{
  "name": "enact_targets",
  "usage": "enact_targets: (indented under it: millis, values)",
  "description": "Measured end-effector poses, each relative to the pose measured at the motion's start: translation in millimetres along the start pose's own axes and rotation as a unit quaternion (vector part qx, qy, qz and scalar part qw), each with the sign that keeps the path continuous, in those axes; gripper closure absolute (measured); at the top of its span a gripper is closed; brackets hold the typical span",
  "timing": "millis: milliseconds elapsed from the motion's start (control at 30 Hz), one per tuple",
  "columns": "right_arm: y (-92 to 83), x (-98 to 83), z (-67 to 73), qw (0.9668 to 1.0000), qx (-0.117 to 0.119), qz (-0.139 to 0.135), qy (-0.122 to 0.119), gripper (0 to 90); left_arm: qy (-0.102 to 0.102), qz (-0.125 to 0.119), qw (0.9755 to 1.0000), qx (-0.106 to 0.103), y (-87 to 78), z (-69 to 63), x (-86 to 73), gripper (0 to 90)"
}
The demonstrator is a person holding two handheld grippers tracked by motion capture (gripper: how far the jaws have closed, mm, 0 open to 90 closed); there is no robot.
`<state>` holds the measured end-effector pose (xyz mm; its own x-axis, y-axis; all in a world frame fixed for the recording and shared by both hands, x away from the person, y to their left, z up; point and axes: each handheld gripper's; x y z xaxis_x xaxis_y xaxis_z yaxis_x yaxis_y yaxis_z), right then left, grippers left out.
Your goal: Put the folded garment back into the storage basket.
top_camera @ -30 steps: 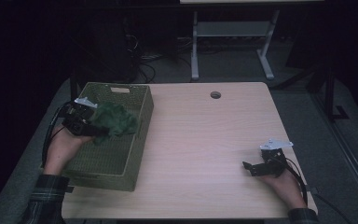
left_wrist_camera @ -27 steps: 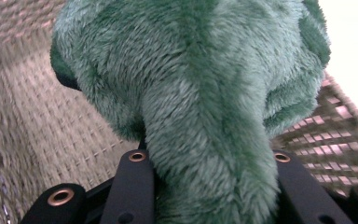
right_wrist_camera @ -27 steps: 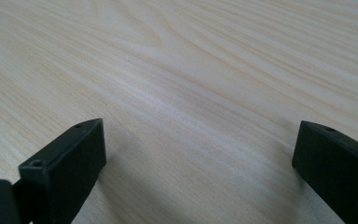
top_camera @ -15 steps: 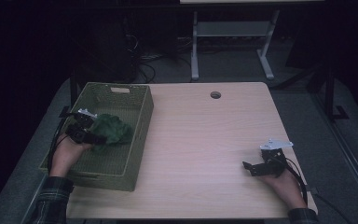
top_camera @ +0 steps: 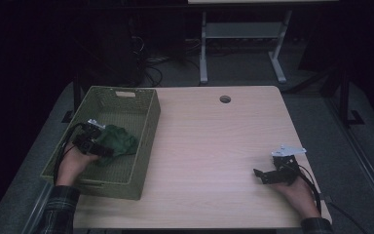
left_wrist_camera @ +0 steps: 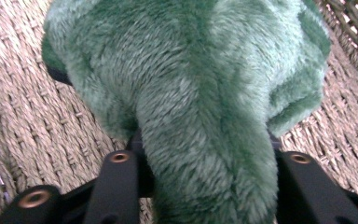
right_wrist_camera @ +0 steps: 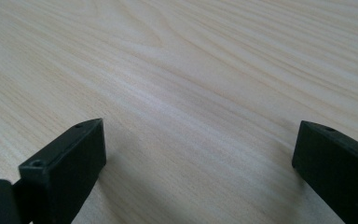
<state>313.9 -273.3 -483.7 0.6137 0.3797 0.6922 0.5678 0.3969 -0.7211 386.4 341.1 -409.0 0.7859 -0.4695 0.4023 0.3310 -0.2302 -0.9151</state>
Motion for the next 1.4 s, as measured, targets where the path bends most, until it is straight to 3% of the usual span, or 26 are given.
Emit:
enact_targets:
  millis: [100, 333, 533, 800, 1033, 1200, 1367, 1400]
  values:
    - [0.0, 0.0, 0.0, 1.0000, 0.000, 0.000, 0.000, 2.3, -0.006, 0.000, 1.0000, 0.002, 1.0, 2.1, -0.6, 40.5]
    - [0.0, 0.0, 0.1, 1.0000, 0.000, 0.000, 0.000, 2.3, 0.006, -0.007, 0.9998, 0.015, 2.8, 1.7, -0.8, 16.2]
    - [0.0, 0.0, 0.1, 1.0000, 0.000, 0.000, 0.001, 2.3, 0.003, -0.027, 0.9995, 0.015, -3.6, 2.0, -0.3, 14.7]
    - [0.0, 0.0, 0.0, 1.0000, 0.000, 0.000, 0.000, 2.3, 0.005, -0.064, 0.9979, 0.012, -27.9, -3.6, 5.6, 14.7]
    - [0.0, 0.0, 0.0, 1.0000, 0.000, 0.000, 0.000, 2.3, 0.015, -0.104, 0.9945, 0.000, -53.0, -24.9, 23.6, 15.0]
    - [0.0, 0.0, 0.0, 1.0000, 0.000, 0.000, 0.000, 2.3, 0.025, -0.118, 0.9926, -0.013, -59.8, -39.7, 34.4, 15.0]
    - [0.0, 0.0, 0.1, 1.0000, 0.000, 0.000, 0.001, 2.3, 0.047, -0.143, 0.9881, -0.033, -65.5, -68.4, 52.4, 15.1]
    - [0.0, 0.0, 0.1, 1.0000, 0.000, 0.000, 0.001, 2.3, 0.047, -0.143, 0.9881, -0.033, -65.5, -68.4, 52.4, 15.1]
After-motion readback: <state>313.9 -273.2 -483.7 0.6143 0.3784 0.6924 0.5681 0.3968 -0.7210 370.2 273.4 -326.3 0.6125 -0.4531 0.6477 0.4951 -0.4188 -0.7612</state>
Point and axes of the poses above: each handheld gripper's, and its own axes: y roughly forward along the jaws, x roughly out of its top, z roughly to its left, and after that the axes turned 1 degree about z, right-handed
